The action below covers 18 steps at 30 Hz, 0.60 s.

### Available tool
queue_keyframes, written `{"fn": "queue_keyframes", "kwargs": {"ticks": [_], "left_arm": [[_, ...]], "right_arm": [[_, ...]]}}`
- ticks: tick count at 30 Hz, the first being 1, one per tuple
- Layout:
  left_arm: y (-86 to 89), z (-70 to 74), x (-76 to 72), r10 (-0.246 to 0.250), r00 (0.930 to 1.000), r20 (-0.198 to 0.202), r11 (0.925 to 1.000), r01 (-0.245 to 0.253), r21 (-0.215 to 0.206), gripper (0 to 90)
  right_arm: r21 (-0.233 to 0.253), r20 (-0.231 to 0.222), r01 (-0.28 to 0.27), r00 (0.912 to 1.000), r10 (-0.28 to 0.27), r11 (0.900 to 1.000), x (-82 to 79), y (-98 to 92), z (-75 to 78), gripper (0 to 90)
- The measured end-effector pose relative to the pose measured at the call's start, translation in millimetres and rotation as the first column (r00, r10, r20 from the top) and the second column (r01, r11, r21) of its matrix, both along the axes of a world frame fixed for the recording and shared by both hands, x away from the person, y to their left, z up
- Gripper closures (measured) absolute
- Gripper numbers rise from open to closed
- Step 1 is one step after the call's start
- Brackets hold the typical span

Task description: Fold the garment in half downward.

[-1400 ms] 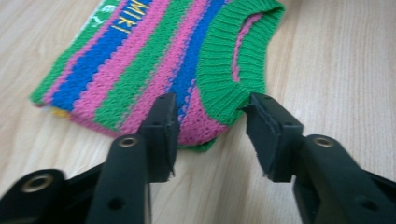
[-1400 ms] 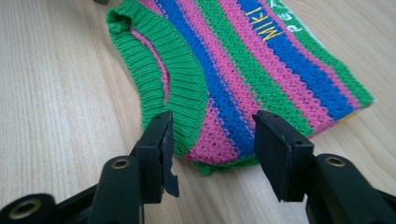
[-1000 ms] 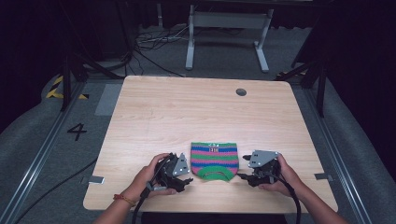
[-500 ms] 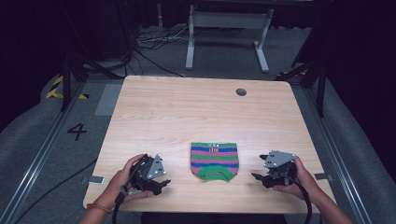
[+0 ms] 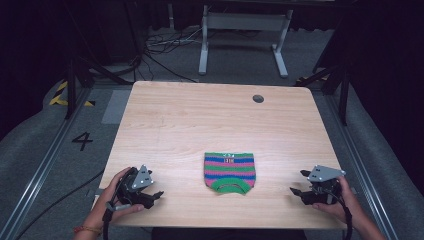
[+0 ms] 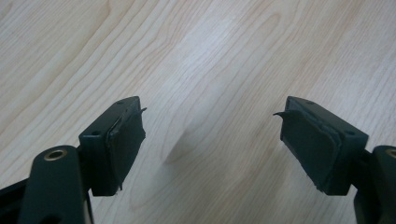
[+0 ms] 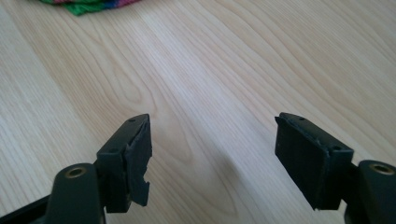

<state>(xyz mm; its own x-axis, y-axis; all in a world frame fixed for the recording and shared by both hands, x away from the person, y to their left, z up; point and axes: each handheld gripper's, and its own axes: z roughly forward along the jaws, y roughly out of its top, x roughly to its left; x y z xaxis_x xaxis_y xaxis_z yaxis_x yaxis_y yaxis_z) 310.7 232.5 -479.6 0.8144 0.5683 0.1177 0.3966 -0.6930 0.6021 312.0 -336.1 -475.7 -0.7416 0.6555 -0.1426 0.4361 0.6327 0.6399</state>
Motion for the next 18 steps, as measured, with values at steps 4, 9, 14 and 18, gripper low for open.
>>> {"fn": "queue_keyframes", "kwargs": {"ticks": [4,9,14,18], "left_arm": [[5.9,-1.2,-1.5,0.010,0.9999,-0.006,0.9999,-0.010,-0.009,21.7],[20.3,-6.6,-2.9,0.051,0.9983,-0.027,0.9976,-0.053,-0.044,21.6],[34.3,-11.9,-5.0,0.096,0.9939,-0.055,0.9895,-0.101,-0.103,21.2],[39.3,-15.1,-4.1,0.126,0.9901,-0.063,0.9859,-0.132,-0.103,18.5]], "right_arm": [[0.037,-0.001,0.046,0.9989,-0.046,0.998,-5.4,-15.8,-3.7,26.2],[0.077,-0.021,0.084,0.9963,-0.083,0.993,-11.6,-31.8,-11.0,25.7],[0.106,-0.042,0.119,0.9925,-0.115,0.987,-15.6,-43.5,-15.8,24.6],[0.136,-0.051,0.153,0.9877,-0.147,0.979,-17.6,-50.5,-20.0,24.0]]}}
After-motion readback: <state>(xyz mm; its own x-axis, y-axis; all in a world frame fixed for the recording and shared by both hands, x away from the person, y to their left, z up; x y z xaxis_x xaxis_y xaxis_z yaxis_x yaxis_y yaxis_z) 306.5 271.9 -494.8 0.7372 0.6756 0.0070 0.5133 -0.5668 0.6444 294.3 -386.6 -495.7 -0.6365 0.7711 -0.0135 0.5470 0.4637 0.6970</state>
